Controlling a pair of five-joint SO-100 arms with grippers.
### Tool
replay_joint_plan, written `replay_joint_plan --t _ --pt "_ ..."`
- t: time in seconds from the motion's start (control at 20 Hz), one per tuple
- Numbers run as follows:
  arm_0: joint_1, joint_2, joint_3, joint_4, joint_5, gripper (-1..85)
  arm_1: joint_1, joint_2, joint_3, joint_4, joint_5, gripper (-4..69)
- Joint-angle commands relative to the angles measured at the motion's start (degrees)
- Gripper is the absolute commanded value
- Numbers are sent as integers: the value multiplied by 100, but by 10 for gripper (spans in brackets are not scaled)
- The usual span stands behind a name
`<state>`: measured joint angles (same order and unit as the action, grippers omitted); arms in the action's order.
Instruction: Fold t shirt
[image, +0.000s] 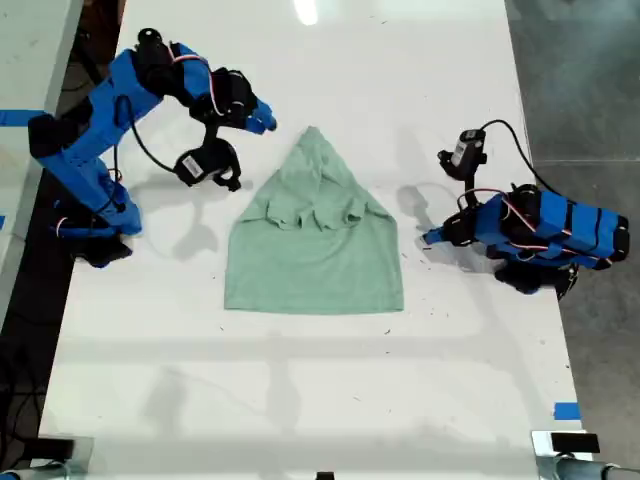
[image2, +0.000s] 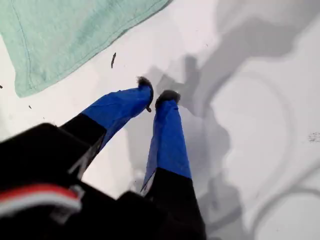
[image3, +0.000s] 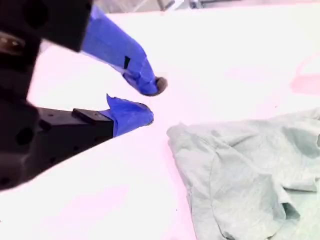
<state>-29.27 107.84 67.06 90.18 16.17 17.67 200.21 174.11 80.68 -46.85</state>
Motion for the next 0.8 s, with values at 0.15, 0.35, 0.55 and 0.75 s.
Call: replay_joint_plan --t 0.15,0.35,0.55,0.75 --pt "782 4359 3428 -976 -879 -2 -53 62 237 -105 -88 48" --pt "1907 7295 7339 -2716 -1679 -2 -53 62 237 -105 -88 48" --pt "2382 9905 10134 -3120 -2250 -2 -53 62 237 -105 -88 47" --pt "2373 9870 10564 -2848 -2188 -2 -53 62 246 -105 -88 46"
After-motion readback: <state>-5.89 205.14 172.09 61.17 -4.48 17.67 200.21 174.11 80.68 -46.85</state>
